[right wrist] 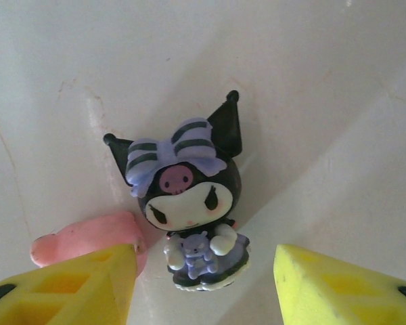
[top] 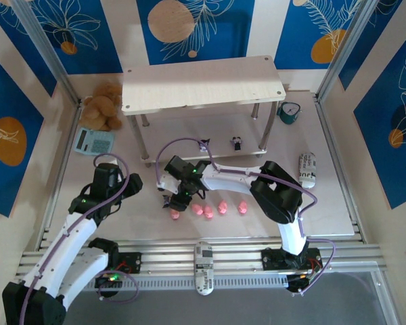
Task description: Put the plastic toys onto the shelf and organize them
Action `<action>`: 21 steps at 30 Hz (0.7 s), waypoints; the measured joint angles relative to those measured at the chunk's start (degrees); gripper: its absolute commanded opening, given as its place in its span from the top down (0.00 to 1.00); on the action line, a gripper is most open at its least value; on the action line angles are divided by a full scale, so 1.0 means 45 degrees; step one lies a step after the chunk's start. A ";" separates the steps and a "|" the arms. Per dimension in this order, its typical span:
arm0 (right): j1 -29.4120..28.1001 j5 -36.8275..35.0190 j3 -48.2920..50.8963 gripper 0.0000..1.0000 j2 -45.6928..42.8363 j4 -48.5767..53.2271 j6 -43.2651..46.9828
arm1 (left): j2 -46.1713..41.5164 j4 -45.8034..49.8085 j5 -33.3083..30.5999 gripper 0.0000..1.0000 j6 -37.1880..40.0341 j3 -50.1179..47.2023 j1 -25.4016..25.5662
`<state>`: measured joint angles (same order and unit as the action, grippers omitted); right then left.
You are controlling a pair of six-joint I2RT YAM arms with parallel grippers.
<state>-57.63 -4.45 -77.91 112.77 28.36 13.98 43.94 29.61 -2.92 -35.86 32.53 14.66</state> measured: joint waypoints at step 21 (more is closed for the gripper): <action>-0.0107 0.0714 -0.1428 0.77 0.1093 0.0865 0.0359 | 0.0010 -0.0015 0.0330 0.39 0.0097 -0.0151 -0.0311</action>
<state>-58.11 -1.23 -84.33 117.69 32.25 15.59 43.99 29.54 -1.43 -35.42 31.86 13.26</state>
